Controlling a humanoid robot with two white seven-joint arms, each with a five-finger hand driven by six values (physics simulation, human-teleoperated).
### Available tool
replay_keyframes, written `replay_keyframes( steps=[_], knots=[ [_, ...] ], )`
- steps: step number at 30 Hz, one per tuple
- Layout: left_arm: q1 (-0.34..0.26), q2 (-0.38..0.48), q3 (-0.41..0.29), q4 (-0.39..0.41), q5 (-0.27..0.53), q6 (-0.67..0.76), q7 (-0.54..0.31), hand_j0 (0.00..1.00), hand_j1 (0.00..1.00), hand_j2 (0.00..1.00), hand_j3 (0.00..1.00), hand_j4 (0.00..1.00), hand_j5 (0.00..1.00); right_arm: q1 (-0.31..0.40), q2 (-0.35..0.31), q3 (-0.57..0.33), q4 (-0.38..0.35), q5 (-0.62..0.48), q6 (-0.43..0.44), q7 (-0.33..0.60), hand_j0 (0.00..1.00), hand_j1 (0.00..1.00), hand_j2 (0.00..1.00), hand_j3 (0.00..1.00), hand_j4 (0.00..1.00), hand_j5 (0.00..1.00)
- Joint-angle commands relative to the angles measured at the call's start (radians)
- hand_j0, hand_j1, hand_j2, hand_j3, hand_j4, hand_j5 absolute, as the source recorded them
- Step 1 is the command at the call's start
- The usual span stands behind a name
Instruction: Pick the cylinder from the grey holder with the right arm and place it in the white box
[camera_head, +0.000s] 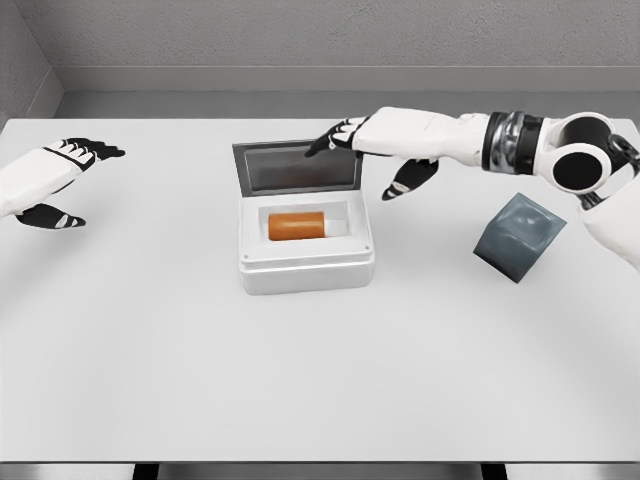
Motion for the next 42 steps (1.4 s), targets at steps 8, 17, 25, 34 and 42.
replay_keyframes(
  steps=[8, 17, 25, 34, 42],
  knots=[
    [-0.008, -0.011, -0.002, -0.006, 0.092, 0.000, 0.009, 1.00, 1.00, 1.00, 1.00, 1.00, 1.00, 0.040, -0.216, -0.189, -0.132, -0.011, -0.066, -0.002, 1.00, 1.00, 1.00, 1.00, 1.00, 1.00],
    [-0.153, -0.148, -0.001, -0.002, 0.152, 0.000, -0.130, 0.97, 0.97, 0.97, 0.97, 0.97, 0.97, 0.336, -0.370, -0.465, -0.129, -0.034, -0.211, -0.002, 1.00, 1.00, 1.00, 1.00, 1.00, 1.00],
    [-0.218, -0.267, -0.001, -0.008, 0.367, 0.000, -0.557, 0.98, 0.98, 0.98, 0.98, 0.98, 0.98, 0.337, -0.344, -0.436, -0.132, -0.034, -0.211, -0.002, 1.00, 1.00, 1.00, 1.00, 1.00, 1.00],
    [-0.239, -0.261, 0.001, -0.014, 0.487, 0.000, -0.557, 0.99, 0.99, 0.99, 0.99, 0.99, 0.99, 0.328, -0.330, -0.436, -0.134, -0.034, -0.211, -0.002, 1.00, 1.00, 1.00, 1.00, 1.00, 1.00],
    [-0.212, -0.253, -0.025, -0.025, 0.493, 0.000, -0.557, 1.00, 1.00, 1.00, 1.00, 1.00, 1.00, 0.337, -0.327, -0.436, -0.134, -0.031, -0.211, -0.002, 1.00, 1.00, 1.00, 1.00, 1.00, 1.00]
  ],
)
